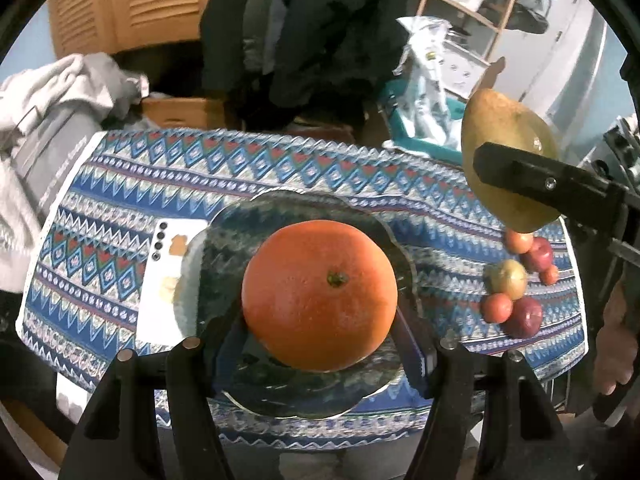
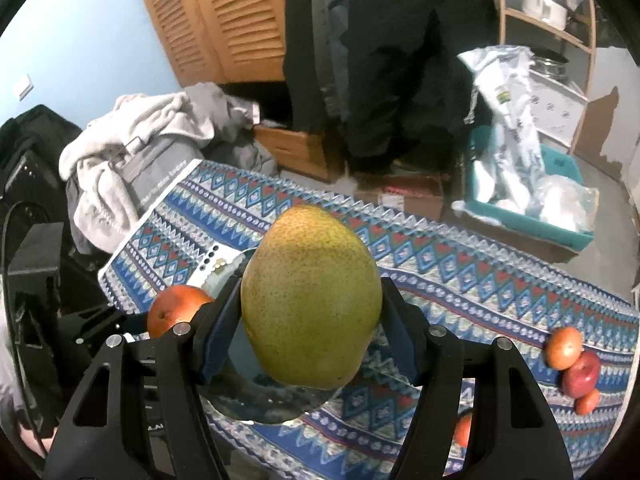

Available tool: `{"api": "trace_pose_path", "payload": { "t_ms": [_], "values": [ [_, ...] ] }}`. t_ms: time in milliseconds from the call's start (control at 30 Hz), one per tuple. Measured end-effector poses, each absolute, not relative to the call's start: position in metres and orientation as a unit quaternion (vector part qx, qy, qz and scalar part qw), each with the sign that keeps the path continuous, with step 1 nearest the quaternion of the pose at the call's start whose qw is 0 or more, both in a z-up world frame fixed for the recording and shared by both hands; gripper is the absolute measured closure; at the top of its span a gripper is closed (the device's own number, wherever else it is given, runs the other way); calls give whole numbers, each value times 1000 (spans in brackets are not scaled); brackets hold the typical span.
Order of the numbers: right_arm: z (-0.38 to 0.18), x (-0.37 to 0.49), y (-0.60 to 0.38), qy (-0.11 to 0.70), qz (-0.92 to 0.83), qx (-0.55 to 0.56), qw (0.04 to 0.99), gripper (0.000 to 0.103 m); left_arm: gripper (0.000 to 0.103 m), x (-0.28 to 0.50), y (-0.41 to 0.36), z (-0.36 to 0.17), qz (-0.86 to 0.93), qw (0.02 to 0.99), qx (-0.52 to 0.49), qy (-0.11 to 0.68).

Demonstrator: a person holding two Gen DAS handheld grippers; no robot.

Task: Organize fruits
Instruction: 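Lower the large orange into the glass bowl with the left tool while the right tool lowers the pear in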

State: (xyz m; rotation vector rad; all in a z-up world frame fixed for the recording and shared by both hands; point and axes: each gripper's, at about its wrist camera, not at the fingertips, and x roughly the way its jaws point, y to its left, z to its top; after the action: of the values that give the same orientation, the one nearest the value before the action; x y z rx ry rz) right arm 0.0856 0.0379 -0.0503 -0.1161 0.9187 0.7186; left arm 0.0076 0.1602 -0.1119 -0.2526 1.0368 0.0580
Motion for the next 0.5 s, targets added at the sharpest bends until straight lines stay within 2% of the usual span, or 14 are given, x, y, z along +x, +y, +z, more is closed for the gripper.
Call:
{"api": "trace_pose_path", "payload": {
  "t_ms": [500],
  "values": [
    [-116,92,75,496,352,-70,790,36,34,13,194,-185,66,801,-158,574]
  ]
}}
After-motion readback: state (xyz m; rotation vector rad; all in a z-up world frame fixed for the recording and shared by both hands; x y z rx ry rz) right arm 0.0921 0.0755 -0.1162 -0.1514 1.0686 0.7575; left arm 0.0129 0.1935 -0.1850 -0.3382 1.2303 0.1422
